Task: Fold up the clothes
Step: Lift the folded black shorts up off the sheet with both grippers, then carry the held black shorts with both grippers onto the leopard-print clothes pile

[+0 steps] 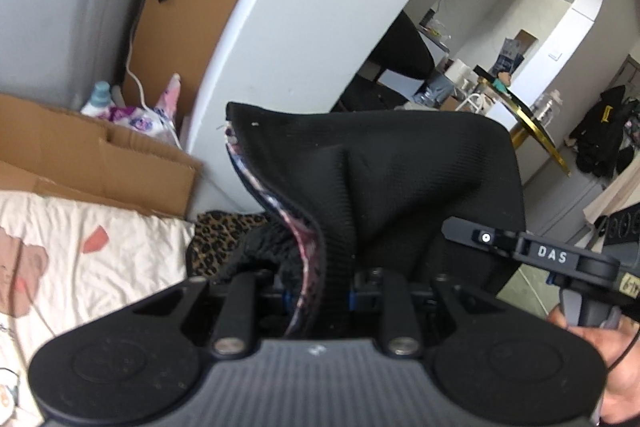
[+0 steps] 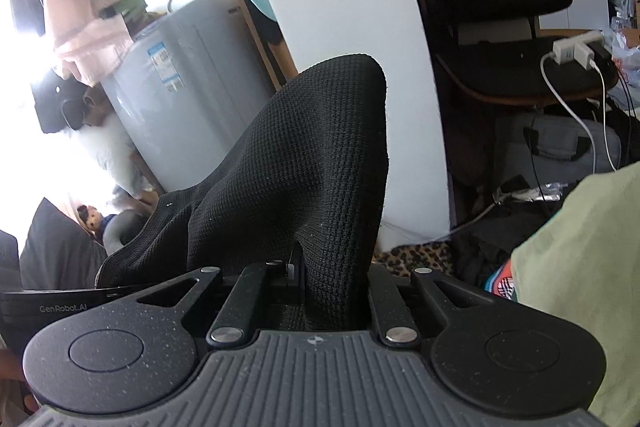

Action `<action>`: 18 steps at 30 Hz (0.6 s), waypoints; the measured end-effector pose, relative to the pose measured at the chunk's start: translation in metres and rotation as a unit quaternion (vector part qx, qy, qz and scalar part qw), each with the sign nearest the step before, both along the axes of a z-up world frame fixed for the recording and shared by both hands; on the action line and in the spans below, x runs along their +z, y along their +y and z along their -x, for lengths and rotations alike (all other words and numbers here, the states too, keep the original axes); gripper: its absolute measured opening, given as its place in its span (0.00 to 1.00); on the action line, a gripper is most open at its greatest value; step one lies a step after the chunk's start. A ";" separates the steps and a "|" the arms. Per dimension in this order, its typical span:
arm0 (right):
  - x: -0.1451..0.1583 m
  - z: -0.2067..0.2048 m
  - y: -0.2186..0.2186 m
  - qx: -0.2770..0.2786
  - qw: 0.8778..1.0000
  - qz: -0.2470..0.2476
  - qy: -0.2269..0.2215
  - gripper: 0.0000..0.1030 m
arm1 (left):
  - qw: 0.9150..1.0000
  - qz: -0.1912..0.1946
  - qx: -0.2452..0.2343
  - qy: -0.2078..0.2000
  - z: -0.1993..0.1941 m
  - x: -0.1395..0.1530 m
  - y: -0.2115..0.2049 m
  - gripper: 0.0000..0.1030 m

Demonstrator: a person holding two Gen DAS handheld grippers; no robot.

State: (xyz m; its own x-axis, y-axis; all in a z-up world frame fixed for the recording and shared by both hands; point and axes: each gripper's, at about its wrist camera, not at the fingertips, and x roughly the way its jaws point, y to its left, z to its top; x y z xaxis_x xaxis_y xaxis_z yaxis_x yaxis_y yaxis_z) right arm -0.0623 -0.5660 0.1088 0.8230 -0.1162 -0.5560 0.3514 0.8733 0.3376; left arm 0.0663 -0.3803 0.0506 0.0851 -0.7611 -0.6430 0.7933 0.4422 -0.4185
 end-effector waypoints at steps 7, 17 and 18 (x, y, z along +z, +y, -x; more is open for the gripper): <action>-0.042 -0.004 -0.020 -0.005 1.000 0.008 0.013 0.09 | 1.000 0.004 -0.016 0.022 -0.011 -0.046 -0.019 0.24; -0.110 -0.032 -0.049 -0.020 0.999 0.016 0.045 0.09 | 0.997 -0.002 -0.038 0.069 -0.039 -0.127 -0.054 0.24; -0.117 -0.035 -0.051 -0.021 0.998 0.018 0.049 0.09 | 0.997 -0.002 -0.038 0.073 -0.041 -0.136 -0.057 0.24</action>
